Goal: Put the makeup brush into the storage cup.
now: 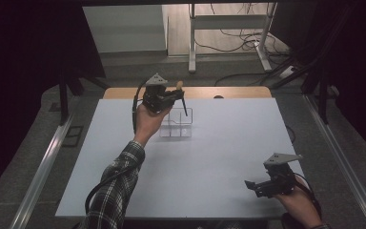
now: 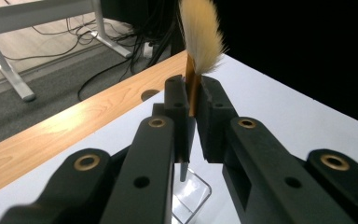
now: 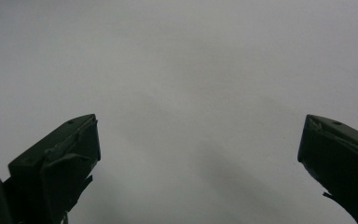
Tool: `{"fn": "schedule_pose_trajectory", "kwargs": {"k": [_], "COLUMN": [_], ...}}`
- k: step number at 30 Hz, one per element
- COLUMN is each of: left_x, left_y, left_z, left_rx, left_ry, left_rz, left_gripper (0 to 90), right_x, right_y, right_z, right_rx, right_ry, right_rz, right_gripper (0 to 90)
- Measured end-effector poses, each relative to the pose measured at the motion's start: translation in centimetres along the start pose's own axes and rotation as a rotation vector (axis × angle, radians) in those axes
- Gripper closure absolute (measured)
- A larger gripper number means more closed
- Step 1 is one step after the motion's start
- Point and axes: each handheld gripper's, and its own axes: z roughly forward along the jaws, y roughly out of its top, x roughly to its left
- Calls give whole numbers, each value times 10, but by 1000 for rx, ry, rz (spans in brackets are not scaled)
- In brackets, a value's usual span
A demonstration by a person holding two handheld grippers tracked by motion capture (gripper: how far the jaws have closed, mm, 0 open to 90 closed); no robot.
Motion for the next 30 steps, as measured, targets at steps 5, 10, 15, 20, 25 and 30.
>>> {"fn": "schedule_pose_trajectory", "kwargs": {"k": [5, 10, 15, 20, 25, 30], "left_x": [3, 4, 5, 6, 4, 3], "left_y": [-5, -10, -16, -21, -27, -32], "left_z": [6, 11, 14, 18, 23, 27], "left_rx": [7, 14, 18, 26, 38, 44], "left_ry": [5, 6, 2, -2, -5, -9], "left_rz": [-9, -16, -27, -26, -34, -35], "left_gripper": [835, 835, 835, 835, 835, 835], "right_x": [0, 1, 1, 1, 1, 2], "right_y": [0, 0, 0, 0, 0, 0], "right_z": [0, 1, 1, 1, 1, 1], "right_rx": [2, 5, 10, 10, 10, 13], "right_ry": [2, 2, 3, 5, 6, 7], "right_rz": [-4, -5, -9, -10, -13, -16], "right_gripper": [0, 0, 0, 0, 0, 0]}}
